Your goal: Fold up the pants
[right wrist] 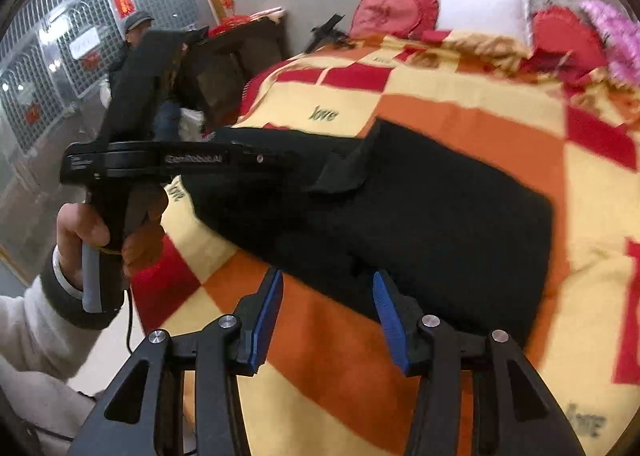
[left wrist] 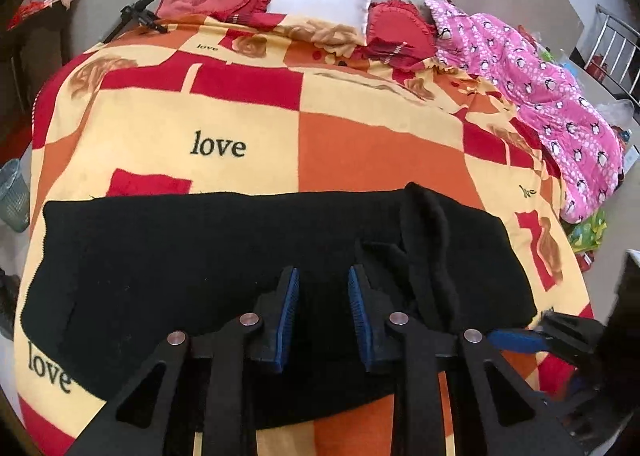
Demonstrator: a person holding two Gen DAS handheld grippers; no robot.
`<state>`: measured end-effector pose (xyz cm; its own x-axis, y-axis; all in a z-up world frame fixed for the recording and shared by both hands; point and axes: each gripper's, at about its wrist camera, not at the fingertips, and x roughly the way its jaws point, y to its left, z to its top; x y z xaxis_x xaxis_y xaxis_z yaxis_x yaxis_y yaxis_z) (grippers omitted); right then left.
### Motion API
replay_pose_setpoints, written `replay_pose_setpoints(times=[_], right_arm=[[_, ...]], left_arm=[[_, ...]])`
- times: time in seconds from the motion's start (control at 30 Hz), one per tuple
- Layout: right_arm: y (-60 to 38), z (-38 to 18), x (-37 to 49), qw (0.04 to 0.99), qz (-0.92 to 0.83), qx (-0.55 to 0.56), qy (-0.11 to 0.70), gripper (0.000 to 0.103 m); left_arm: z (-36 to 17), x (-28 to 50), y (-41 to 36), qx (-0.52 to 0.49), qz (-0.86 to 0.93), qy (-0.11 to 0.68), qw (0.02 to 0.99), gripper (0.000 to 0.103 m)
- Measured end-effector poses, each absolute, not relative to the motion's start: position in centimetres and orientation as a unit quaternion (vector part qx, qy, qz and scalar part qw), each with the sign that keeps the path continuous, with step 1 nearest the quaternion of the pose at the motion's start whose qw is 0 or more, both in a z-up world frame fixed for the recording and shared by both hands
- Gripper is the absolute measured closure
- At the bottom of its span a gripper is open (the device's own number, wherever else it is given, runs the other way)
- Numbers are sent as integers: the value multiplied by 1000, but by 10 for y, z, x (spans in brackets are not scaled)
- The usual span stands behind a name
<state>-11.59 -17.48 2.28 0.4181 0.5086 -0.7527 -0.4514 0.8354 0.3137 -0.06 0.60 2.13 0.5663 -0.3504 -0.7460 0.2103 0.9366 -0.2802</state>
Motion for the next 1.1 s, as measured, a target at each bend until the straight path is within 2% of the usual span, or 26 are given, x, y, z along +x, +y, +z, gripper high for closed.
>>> replay_pose_setpoints(times=[0.1,0.33,0.53,0.73,0.87,0.93,1.1], right_arm=[[-166,13,-104,833,299,50,462,53],[-130,13,-90,827,330,56,452,32],[-117,25,-110,817,394,33,419,27],[-113,20,-84,824,368,60,426,27],[-95,34,-109,798,453,31,397,28],[-102,45,-131,790,485,23,374,28],[-155,56,-146,830,418,32,368,24]], left_arm=[[22,-14,11,-77,-156,434,884,78],[37,-22,27,-91,-144,423,890,75],[42,-22,33,-95,-141,422,891,71],[47,-27,51,-103,-122,416,895,70],[49,-29,61,-106,-111,416,896,69],[49,-31,63,-110,-112,417,895,68],[48,-33,35,-102,-152,428,885,62]])
